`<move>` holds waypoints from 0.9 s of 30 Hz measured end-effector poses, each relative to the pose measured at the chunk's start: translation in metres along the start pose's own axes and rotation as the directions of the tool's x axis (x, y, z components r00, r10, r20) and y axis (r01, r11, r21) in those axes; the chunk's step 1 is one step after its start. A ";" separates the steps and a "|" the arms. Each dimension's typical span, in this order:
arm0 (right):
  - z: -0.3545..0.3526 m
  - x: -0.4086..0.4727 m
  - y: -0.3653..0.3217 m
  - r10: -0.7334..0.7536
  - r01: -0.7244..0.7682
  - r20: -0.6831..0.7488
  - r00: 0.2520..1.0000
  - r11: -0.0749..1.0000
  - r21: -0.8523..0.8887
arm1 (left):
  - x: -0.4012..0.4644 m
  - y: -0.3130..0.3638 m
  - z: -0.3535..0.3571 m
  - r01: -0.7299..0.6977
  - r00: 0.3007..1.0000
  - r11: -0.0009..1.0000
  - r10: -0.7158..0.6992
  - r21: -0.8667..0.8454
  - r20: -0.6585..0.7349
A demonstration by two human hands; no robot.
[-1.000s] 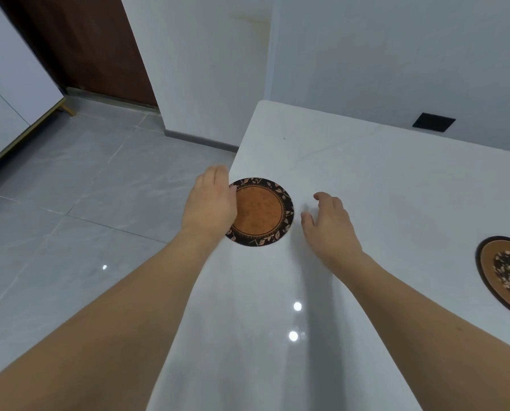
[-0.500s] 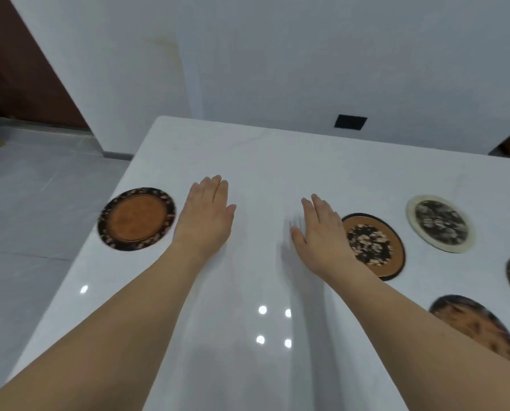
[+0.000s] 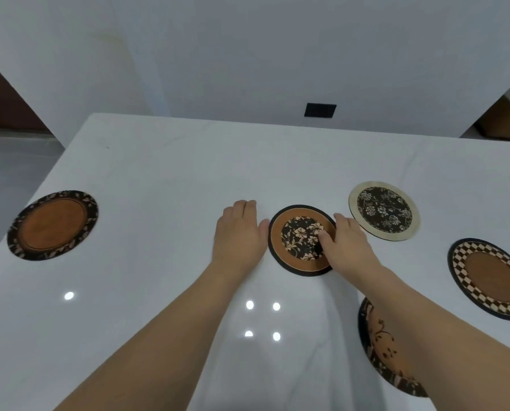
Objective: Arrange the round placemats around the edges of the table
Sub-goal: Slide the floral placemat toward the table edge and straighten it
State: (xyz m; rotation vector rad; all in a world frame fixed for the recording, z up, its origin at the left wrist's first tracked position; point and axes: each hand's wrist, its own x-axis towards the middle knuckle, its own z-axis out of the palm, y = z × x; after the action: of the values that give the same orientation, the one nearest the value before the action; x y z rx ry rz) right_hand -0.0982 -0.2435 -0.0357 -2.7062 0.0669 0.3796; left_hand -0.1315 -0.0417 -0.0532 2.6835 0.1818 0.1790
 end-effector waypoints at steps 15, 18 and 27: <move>-0.015 0.067 0.038 0.018 -0.127 0.297 0.955 0.927 0.353 | -0.012 0.043 0.060 0.338 0.903 0.938 -0.348 -0.083 -0.253; -0.012 0.063 0.035 -0.069 -0.014 0.299 0.952 0.964 0.267 | -0.012 0.042 0.060 0.353 0.893 0.932 -0.362 -0.084 -0.266; -0.001 0.043 0.029 -0.169 0.136 0.199 0.965 0.976 0.171 | -0.022 0.037 0.051 0.329 0.889 0.906 -0.392 -0.268 -0.236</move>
State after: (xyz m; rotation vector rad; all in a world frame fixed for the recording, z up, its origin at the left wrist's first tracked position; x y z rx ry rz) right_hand -0.0600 -0.2705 -0.0577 -2.4804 -0.1661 0.5885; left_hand -0.1413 -0.1002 -0.0848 2.3383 0.7063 0.4401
